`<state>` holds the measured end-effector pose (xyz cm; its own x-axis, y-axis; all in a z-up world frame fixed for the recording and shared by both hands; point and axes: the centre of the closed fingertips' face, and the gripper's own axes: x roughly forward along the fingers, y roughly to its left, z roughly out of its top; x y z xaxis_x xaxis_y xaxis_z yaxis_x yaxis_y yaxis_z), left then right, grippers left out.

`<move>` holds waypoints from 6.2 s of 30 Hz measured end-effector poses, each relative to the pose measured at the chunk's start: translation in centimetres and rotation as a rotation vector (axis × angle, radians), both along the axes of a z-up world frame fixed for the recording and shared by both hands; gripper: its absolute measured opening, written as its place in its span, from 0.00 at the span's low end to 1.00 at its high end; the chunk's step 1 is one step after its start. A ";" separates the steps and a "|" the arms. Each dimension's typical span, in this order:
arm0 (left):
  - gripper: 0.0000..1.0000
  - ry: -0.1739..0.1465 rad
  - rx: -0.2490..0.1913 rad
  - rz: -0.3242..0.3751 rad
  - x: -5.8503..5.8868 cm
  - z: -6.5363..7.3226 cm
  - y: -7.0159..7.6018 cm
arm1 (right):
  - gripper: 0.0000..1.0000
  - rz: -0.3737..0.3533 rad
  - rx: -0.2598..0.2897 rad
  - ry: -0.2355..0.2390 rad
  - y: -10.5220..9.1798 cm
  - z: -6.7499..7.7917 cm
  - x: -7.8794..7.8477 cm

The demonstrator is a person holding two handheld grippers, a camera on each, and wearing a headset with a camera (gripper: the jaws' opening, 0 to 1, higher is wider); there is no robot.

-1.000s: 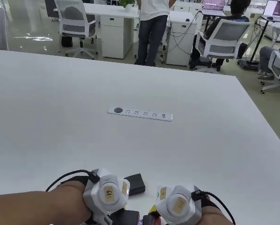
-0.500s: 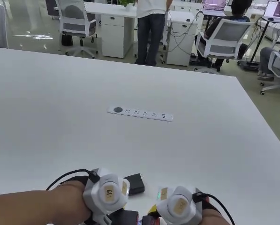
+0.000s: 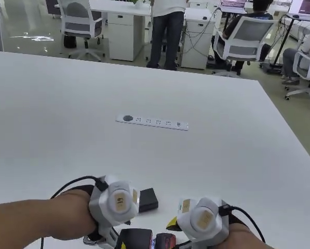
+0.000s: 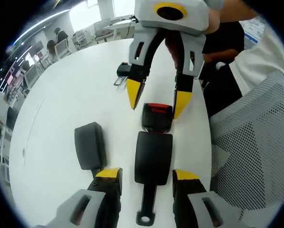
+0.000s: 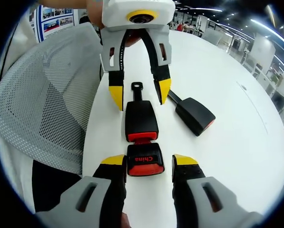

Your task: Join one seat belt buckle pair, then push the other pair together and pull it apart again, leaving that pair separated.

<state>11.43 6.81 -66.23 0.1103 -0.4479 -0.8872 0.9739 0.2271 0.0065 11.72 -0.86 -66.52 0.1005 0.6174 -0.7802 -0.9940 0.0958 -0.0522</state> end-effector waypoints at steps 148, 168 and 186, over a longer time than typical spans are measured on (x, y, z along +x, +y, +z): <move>0.32 -0.004 0.054 -0.173 8.8 -3.3 -1.5 | 0.31 -0.001 -0.072 -0.032 -1.0 -2.7 8.8; 0.32 0.001 0.075 -0.181 8.8 -3.1 -1.7 | 0.31 0.006 -0.074 -0.025 0.2 -2.7 8.7; 0.32 0.014 0.085 -0.222 8.9 -3.5 -1.9 | 0.32 -0.020 -0.080 -0.006 -1.7 -2.6 8.9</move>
<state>20.34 4.92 -69.75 0.0046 -0.3838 -0.9234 1.0000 0.0061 0.0025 20.62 -2.52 -69.16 0.1168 0.5507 -0.8265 -0.9916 0.1106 -0.0664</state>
